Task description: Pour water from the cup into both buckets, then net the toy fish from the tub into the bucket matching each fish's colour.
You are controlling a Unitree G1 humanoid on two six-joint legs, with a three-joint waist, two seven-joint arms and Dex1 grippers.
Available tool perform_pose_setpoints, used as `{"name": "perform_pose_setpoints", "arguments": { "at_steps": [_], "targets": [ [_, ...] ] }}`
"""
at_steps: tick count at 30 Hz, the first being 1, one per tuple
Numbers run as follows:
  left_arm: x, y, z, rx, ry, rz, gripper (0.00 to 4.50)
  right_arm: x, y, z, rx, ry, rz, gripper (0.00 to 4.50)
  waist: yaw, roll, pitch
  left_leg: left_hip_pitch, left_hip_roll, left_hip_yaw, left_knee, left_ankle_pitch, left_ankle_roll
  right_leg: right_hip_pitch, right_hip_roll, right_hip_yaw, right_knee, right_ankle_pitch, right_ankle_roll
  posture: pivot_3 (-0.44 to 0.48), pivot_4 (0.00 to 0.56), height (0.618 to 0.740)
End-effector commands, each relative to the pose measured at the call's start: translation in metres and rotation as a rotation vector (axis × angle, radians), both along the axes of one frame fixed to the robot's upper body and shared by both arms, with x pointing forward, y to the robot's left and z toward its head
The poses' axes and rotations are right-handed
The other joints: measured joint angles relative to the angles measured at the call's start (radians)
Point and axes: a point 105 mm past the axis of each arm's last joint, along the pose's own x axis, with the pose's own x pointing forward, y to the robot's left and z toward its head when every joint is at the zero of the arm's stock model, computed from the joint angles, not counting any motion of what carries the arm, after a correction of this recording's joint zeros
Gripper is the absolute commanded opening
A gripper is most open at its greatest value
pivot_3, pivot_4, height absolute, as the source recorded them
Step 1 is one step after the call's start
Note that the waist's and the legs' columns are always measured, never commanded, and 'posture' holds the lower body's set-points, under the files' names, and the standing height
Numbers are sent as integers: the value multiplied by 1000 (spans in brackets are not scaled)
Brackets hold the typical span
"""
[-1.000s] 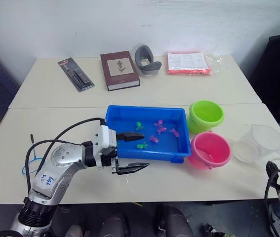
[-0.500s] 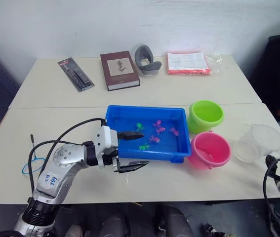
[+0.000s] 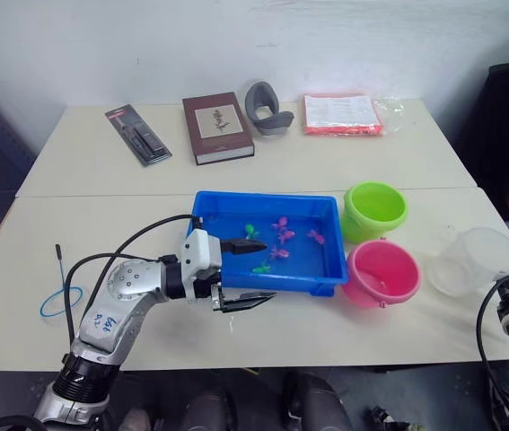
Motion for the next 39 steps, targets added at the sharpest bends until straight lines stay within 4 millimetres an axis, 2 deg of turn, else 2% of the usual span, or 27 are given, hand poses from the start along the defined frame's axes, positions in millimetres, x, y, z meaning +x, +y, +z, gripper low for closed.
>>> {"name": "perform_pose_setpoints", "arguments": {
  "at_steps": [1,6,10,18,26,32,39],
  "targets": [
    [0,-2,3,-2,-34,-13,4500,-2,-2,16,-20,-82,1,64,-1,0,0,0,0,0,0,0,0,0,0,0,0,0,0,0,150,740],
    [-1,0,1,-2,-35,-8,4500,-1,2,20,-11,-122,21,64,-1,0,0,0,0,0,0,0,0,0,-1,0,0,0,0,0,150,740],
    [1,4,1,-9,-32,9,4500,-3,5,32,-35,-165,31,64,-1,0,0,0,1,0,0,0,0,0,-2,0,0,0,0,0,150,740],
    [5,15,0,-8,-12,-2,4500,-17,38,82,-257,-145,209,64,1,3,1,0,0,-1,0,0,0,-1,-5,0,0,0,0,0,150,740],
    [11,14,-6,-11,0,-55,4500,-27,69,125,-588,11,342,64,3,3,1,0,0,-1,0,0,0,-1,-5,-1,-1,0,0,0,150,740],
    [13,6,-5,-49,14,-80,4500,-25,88,140,-777,74,351,64,5,1,2,-1,0,-2,0,0,0,-1,-2,-1,-2,1,1,0,150,740],
    [14,3,-3,-80,26,-83,4500,-21,99,144,-939,115,355,64,5,1,2,-1,0,-2,0,0,0,-1,0,-2,-3,1,2,0,150,740]
  ]
}}
